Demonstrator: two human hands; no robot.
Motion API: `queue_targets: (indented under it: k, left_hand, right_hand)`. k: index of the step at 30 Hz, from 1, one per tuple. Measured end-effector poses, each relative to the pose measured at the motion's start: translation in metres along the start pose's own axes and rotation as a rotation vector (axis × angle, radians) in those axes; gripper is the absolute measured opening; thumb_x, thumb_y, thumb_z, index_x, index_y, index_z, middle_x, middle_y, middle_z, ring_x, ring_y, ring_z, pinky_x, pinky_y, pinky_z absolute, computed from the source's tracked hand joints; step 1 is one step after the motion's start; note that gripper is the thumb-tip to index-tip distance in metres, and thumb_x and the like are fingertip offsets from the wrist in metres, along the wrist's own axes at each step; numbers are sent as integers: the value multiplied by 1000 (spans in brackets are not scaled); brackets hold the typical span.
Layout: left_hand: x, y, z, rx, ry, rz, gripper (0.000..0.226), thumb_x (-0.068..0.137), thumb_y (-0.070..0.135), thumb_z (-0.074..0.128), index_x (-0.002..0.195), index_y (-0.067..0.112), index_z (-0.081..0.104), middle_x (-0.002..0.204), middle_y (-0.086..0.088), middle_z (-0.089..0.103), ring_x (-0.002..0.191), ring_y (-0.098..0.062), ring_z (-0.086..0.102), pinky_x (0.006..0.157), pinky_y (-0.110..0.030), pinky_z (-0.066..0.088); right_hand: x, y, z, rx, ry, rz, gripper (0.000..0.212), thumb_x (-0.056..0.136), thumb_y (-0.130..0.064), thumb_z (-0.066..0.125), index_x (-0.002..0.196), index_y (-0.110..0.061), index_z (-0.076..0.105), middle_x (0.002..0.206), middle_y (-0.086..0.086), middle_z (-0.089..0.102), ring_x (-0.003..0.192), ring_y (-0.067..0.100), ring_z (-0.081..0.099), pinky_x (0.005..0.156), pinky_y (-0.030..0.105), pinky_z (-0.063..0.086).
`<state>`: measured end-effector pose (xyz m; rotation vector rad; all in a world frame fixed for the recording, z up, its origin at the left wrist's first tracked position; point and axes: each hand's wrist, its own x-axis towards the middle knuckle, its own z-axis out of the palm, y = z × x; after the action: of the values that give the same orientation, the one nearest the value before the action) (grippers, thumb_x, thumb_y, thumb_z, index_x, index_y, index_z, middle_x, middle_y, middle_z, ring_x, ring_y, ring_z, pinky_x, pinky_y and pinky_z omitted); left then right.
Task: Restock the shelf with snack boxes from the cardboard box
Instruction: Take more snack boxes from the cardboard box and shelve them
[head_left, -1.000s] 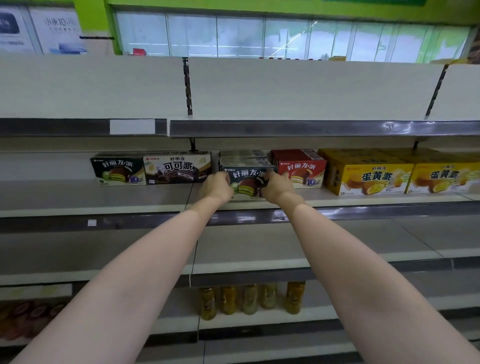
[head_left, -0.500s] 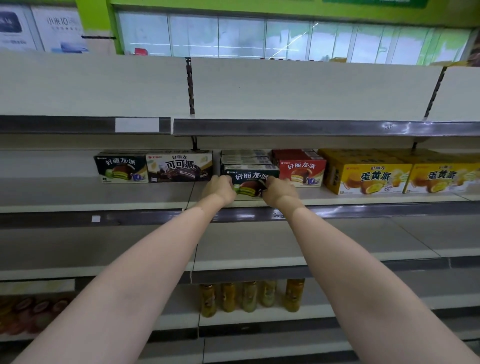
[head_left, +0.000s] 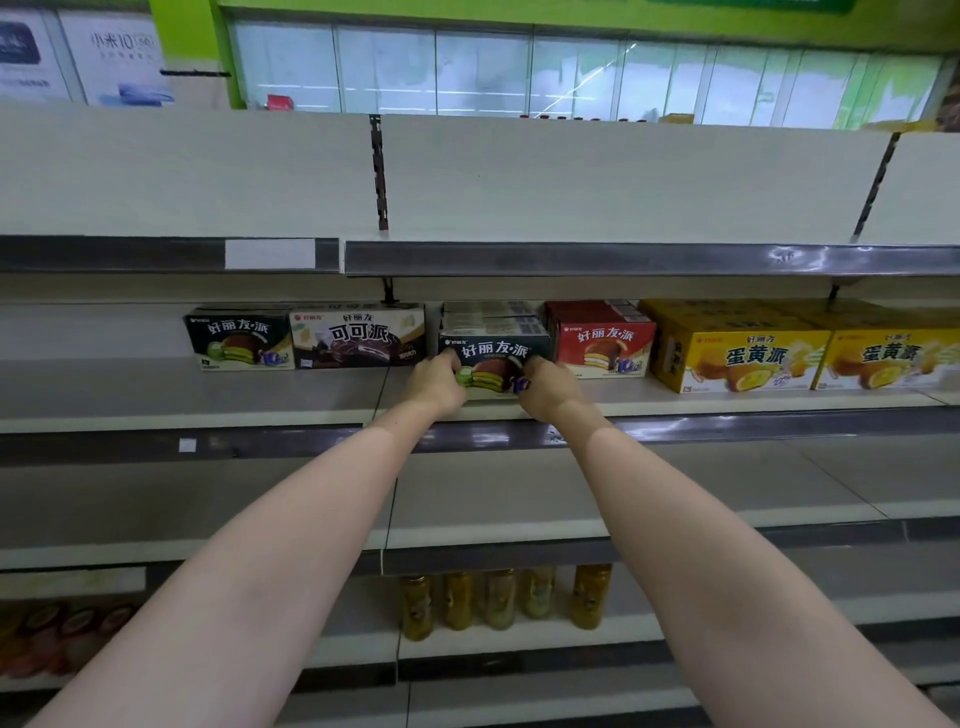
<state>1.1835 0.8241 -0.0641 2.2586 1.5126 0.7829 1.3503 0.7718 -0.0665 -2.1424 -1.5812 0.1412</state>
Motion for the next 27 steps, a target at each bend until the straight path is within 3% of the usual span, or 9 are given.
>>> queue_targets:
  k: [4,7,10,16,22,27]
  left_hand:
    - [0,0,3,14,-30,-1,38,89,8,61,125,18,56,124,-12,59,109,-31,58,91,-38,51]
    - [-1,0,4,39,-20,-2,41,89,10,61,128,22,58,130,-11,56,114,-31,56,97,-40,50]
    - [-2,1,3,73,13,1,32,88,9,60,116,24,63,121,-8,60,104,-29,59,90,-41,53]
    - [-6,9,2,39,31,24,10,91,11,58,93,16,67,99,-6,64,91,-25,60,77,-35,51]
    - [-9,25,11,3,33,73,11,91,10,59,87,15,68,99,-6,66,91,-24,62,81,-36,53]
    - [-11,36,21,3,13,90,9,88,13,60,82,18,65,101,-7,67,93,-25,63,84,-36,54]
  right_hand:
    - [2,-1,1,-30,-23,1,34,94,-15,53,127,-7,54,128,19,58,117,36,55,93,35,46]
    - [2,-2,-1,-42,-21,7,30,94,-19,54,122,-9,56,120,18,62,109,36,59,84,35,47]
    - [0,-3,-3,-52,-12,27,31,93,-22,54,121,-11,56,119,19,61,105,38,60,79,35,46]
    - [-5,-1,-7,-59,-9,7,28,93,-10,49,119,-10,58,117,18,62,105,38,61,78,36,47]
    - [-15,3,-10,-44,16,13,24,93,-8,51,115,-8,61,109,13,65,89,28,56,76,32,45]
    - [-23,10,-14,-2,68,11,28,91,-7,50,116,-10,63,115,14,65,103,34,62,86,37,52]
